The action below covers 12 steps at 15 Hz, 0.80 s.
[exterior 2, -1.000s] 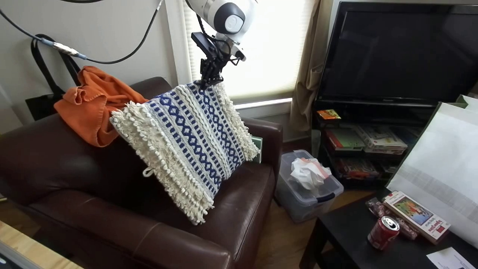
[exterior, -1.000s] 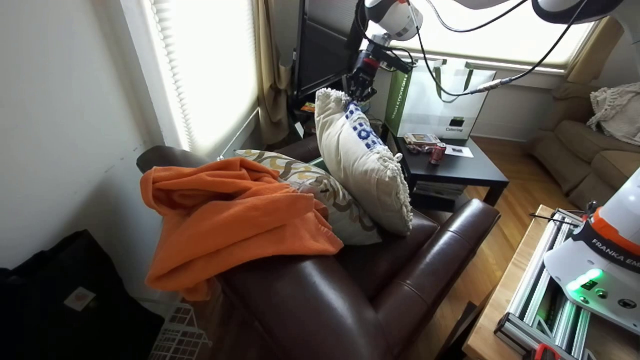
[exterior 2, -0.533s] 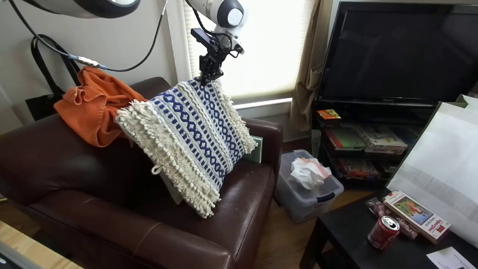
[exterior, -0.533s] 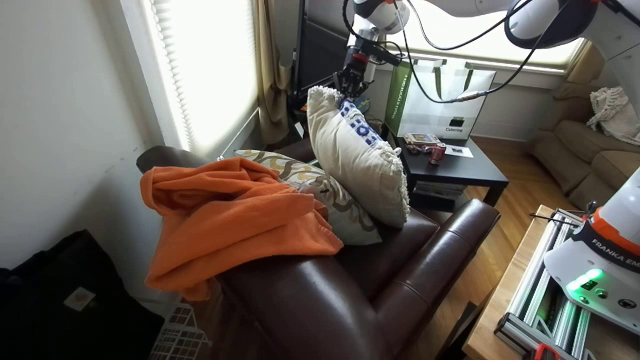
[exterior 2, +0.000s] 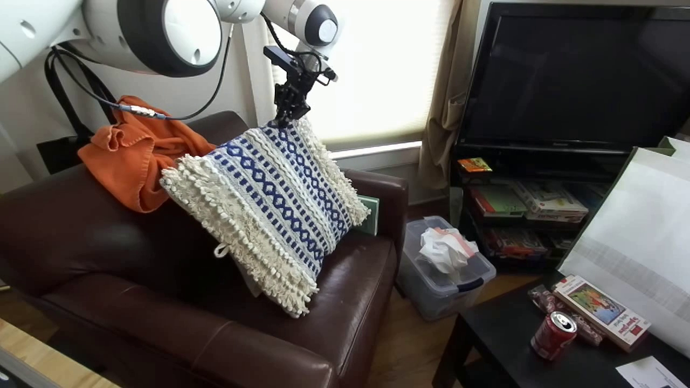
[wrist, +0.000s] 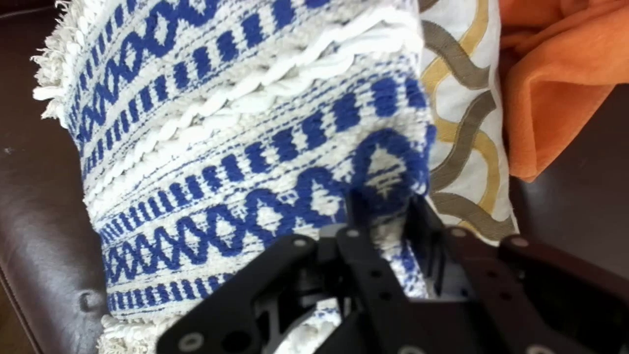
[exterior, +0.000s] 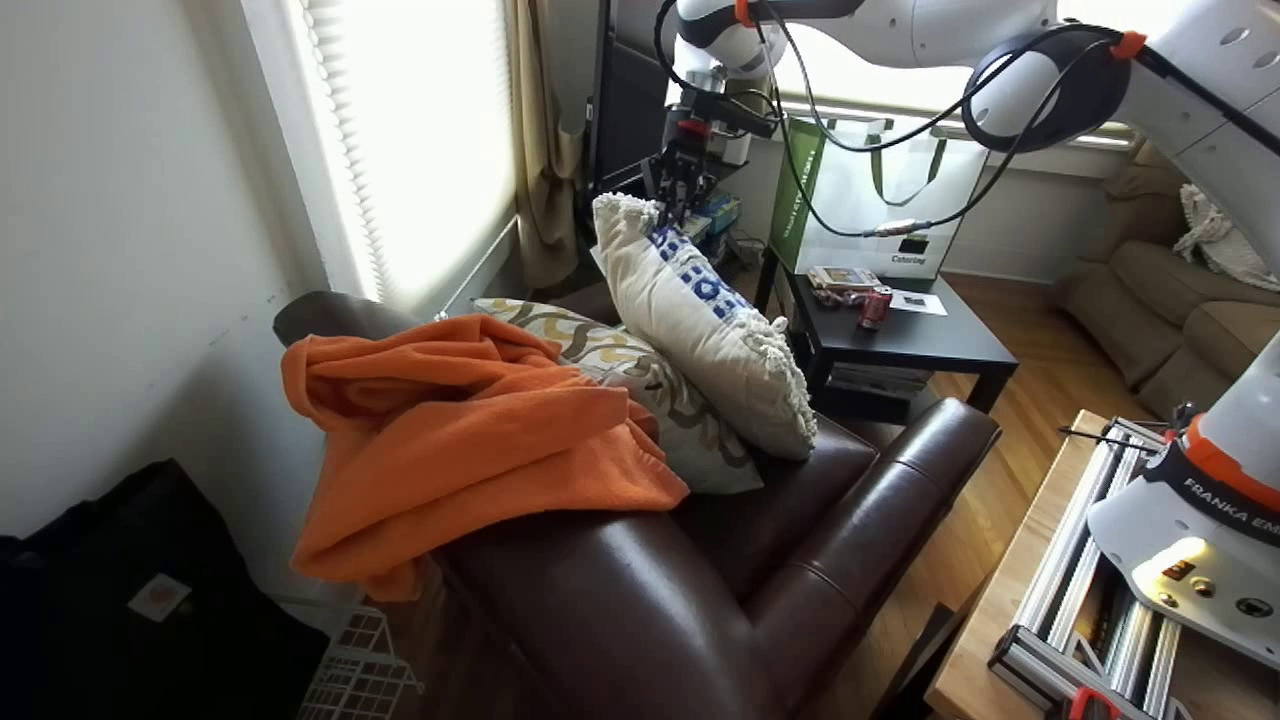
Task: Stack up the pillows on the sofa
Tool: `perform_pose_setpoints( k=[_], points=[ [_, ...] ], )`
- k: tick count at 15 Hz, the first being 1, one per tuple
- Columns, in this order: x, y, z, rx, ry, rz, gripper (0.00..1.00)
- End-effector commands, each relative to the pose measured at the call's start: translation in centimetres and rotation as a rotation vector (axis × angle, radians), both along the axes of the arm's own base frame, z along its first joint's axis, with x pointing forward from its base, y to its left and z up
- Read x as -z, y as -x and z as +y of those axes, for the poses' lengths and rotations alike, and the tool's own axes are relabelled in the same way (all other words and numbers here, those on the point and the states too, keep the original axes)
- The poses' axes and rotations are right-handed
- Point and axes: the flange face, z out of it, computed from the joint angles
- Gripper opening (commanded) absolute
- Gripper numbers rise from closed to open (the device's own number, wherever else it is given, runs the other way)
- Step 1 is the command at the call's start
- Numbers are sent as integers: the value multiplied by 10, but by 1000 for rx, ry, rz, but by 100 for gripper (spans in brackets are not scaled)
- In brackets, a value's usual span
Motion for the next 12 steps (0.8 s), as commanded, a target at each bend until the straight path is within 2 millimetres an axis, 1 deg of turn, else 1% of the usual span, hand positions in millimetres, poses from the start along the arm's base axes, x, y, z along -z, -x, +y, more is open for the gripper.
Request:
perform_pose_setpoints(
  k=[1, 2, 3, 4, 5, 6, 7, 8, 10, 11, 12],
  points=[
    [-22, 4, 16, -18, -21, 31, 61],
    [-34, 6, 19, -33, -25, 28, 67],
    [-52, 9, 20, -51, -31, 13, 76],
    [-69, 12, 19, -62, -35, -2, 83],
    [-93, 17, 13, -78, -22, -19, 89],
    [-115, 24, 7, -92, 7, -31, 98],
    [-132, 30, 1, -112, 89, -39, 100],
    [-154, 38, -3, -126, 155, -48, 100],
    [-186, 52, -6, -170, 244, -60, 100],
    [-166, 37, -6, -125, 164, -76, 100],
    [-182, 43, -8, -138, 196, -87, 100]
  ],
)
